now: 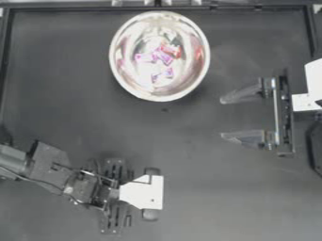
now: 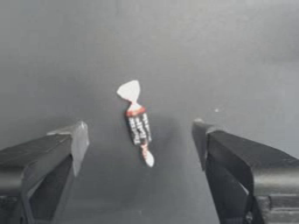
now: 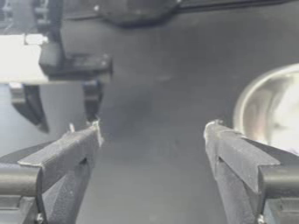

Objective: Put candies in bowl

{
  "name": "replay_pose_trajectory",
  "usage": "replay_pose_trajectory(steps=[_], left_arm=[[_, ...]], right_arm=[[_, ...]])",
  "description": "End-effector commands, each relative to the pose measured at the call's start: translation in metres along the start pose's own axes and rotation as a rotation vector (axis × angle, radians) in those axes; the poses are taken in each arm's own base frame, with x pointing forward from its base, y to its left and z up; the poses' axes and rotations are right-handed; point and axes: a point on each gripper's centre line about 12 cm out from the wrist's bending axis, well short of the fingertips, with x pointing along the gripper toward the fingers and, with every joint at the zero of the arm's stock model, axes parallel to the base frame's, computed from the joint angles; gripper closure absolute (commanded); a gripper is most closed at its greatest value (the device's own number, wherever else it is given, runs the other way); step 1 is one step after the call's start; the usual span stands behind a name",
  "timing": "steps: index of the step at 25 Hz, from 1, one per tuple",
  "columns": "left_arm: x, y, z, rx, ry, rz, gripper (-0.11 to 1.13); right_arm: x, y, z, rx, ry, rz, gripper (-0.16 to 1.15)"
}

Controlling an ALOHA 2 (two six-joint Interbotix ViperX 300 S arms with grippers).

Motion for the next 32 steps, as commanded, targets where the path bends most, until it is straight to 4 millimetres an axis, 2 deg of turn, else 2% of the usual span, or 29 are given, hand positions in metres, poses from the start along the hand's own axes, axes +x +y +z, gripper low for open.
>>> replay_pose_trajectory(steps=[1,11,15,18,25,32], left_arm=[[-0.007,0.001,0.006,-0.005,-0.027,-0.005,0.01],[0.006,0.001,0.004,-0.007,0.003,0.003,0.02],[0.011,0.003,0.002,-0.013,0.015,0.006,0.06],[0.012,0.003,0.002,-0.016,0.017,0.005,0.15],[0.018,0.002,0.001,-0.025,0.025,-0.001,0.47],[0.017,0.001,0.002,-0.036,0.017,-0.011,0.65]], right_arm=[[-0.001,0.002,0.007,0.003,-0.024,0.009,-0.01],[-0.001,0.002,0.008,0.002,-0.025,0.009,-0.01],[-0.001,0.003,0.009,0.001,-0.027,0.012,-0.02],[-0.001,0.004,0.009,-0.001,-0.026,0.015,-0.01],[-0.001,0.004,0.009,-0.004,-0.028,0.016,-0.02],[-0.001,0.004,0.010,-0.004,-0.029,0.016,-0.01]])
